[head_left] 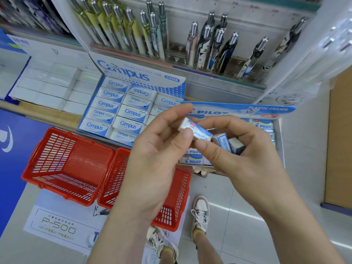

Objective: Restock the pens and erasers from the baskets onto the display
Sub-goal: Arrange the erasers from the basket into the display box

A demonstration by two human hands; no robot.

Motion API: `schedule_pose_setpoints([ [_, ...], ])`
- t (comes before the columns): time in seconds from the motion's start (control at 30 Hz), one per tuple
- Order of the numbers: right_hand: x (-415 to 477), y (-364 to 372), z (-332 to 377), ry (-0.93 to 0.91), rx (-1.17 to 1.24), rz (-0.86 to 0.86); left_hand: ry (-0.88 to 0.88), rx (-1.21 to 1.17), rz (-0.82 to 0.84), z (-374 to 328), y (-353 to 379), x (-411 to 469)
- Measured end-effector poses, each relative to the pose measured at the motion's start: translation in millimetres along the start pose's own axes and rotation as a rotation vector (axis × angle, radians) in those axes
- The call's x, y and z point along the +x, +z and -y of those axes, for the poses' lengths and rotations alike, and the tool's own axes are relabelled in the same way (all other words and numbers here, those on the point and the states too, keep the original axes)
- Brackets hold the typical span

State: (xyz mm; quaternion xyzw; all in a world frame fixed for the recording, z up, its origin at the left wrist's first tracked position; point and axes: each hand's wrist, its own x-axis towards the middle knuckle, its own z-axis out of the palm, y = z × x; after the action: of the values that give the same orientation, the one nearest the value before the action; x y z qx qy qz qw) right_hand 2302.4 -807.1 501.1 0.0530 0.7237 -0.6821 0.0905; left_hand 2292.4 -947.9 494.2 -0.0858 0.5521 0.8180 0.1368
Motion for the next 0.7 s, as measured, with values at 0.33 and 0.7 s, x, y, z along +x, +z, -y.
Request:
schedule_pose_setpoints([
  [0.33,3,-11,-5,-0.011,-0.029,0.041,0.029,0.237,-0.331,1,10,4],
  [0.7,8,-17,-21,0.03,-0.254,0.024,0.042,0.503,-0.204,2,-11,4],
])
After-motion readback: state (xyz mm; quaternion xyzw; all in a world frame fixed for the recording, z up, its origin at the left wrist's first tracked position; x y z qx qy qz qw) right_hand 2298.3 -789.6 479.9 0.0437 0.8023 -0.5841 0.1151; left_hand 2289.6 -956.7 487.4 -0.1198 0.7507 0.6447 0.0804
